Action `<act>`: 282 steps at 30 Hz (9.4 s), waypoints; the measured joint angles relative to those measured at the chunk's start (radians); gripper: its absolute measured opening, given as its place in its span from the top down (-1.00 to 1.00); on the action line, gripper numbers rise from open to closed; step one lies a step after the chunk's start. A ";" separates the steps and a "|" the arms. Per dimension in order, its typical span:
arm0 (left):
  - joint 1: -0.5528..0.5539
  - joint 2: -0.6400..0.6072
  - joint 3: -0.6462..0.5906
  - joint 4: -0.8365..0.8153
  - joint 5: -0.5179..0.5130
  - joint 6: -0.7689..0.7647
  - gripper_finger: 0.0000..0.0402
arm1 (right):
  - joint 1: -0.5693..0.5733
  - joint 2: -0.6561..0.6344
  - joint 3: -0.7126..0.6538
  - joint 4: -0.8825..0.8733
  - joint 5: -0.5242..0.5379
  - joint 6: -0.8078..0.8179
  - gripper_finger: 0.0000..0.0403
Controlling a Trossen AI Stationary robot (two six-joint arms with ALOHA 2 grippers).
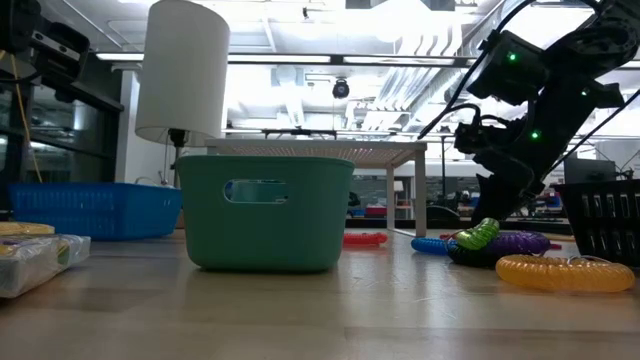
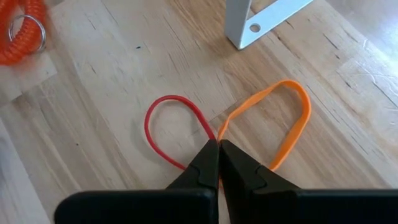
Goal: Pick & Place Office Desk Supplies
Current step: Put the orange rubber band into the green bin
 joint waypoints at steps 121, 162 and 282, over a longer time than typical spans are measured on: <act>0.000 0.000 0.000 0.000 0.000 0.000 0.61 | 0.001 0.000 0.000 0.049 -0.051 0.019 0.71; 0.000 0.000 0.000 0.000 0.000 0.000 0.61 | 0.001 -0.084 0.000 -0.051 -0.058 0.025 0.66; 0.000 0.000 0.000 0.000 0.000 0.000 0.61 | 0.121 -0.235 0.012 0.284 -0.085 0.051 0.99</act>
